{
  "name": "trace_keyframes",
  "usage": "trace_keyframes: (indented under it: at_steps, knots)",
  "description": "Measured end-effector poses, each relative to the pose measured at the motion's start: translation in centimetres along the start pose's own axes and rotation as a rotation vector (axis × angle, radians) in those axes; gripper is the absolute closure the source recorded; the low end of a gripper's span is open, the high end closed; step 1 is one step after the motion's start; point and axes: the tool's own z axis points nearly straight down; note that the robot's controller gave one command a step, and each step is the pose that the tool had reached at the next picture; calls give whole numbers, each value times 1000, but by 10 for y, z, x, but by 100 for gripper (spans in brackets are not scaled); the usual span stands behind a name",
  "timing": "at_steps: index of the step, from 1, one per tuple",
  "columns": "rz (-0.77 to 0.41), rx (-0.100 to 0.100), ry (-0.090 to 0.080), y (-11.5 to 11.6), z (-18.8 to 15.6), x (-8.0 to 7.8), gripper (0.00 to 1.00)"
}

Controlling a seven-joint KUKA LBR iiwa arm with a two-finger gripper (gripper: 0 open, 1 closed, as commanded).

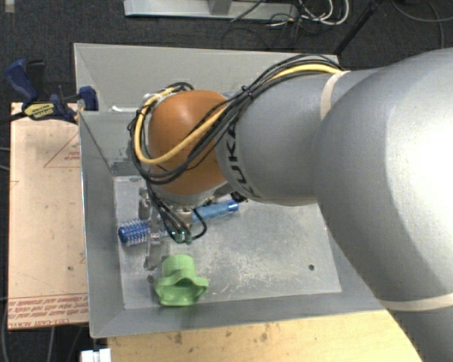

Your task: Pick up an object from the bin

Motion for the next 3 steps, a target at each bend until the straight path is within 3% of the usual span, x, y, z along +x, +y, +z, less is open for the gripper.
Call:
trace_keyframes:
  at_steps: [1,2,3]
  knots:
    - [-61,0,-6,4,58,-17,0]
    - [-204,0,-7,-1,56,-7,0]
    - [-203,-1,-7,-2,56,-7,100]
